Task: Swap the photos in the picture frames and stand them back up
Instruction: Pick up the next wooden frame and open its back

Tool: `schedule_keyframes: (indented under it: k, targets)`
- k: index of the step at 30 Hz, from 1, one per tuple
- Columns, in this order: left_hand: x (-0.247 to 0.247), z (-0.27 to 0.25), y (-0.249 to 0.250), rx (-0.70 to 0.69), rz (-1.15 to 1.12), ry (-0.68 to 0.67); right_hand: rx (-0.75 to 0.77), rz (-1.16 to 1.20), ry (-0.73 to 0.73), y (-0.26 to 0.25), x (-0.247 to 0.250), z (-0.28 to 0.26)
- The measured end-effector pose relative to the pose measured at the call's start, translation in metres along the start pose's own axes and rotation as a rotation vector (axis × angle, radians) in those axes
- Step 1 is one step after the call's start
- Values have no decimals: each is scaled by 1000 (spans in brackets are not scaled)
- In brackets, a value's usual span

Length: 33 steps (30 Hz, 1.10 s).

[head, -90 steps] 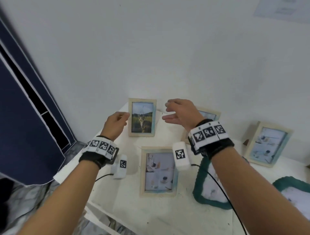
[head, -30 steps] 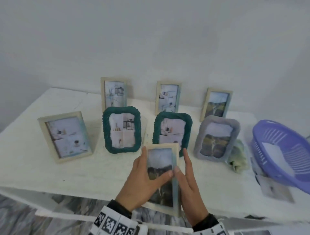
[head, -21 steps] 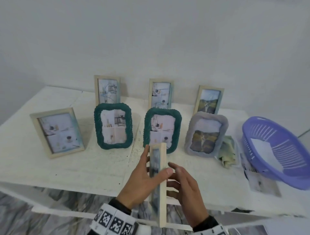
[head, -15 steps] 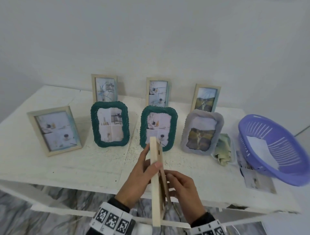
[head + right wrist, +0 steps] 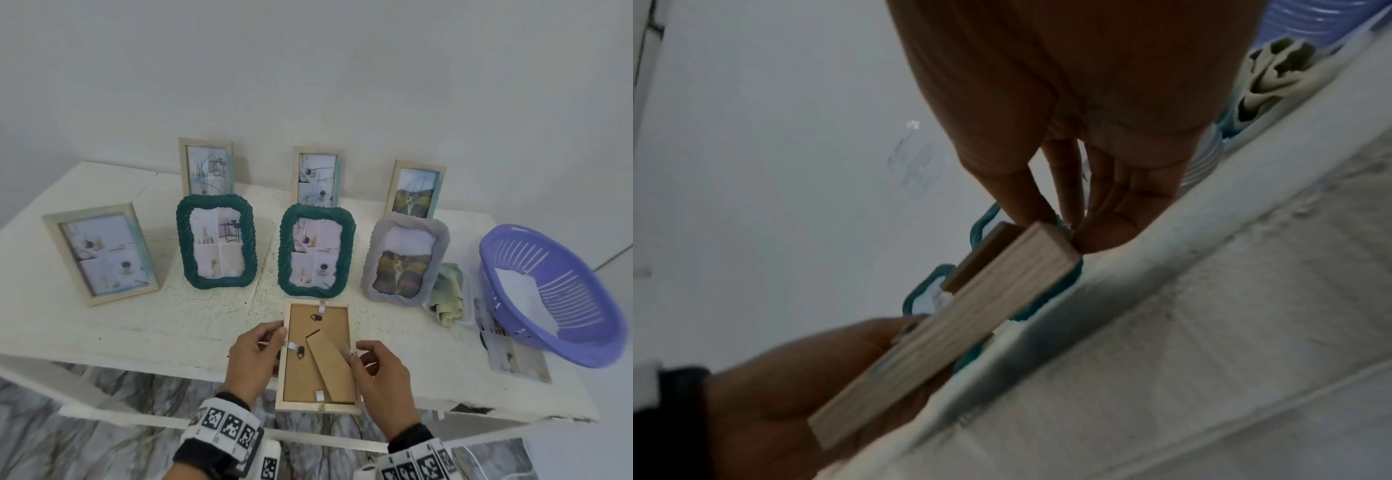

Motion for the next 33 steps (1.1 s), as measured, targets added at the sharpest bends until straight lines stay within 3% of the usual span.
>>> schedule_keyframes:
  k: [4, 11, 24, 33]
  targets:
    - [-9, 3, -10, -43, 202, -52, 110, -151, 0, 12, -6, 2]
    - [-18, 6, -18, -90, 214, -107, 170, -358, -59, 20, -9, 14]
    - [-19, 8, -24, -154, 237, -107, 107, -472, -327, 2, -4, 29]
    - [-18, 9, -27, -180, 233, -114, 65, -498, -288, 1, -9, 30]
Point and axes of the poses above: each hand's wrist, its own z-axis towards the middle knuckle, its own x-axis out of the back of the hand, y = z × x, the point moved 2 cm from there along z, towards the middle knuckle, and after that the axes turned 1 degree about z, right-handed, at the moved point
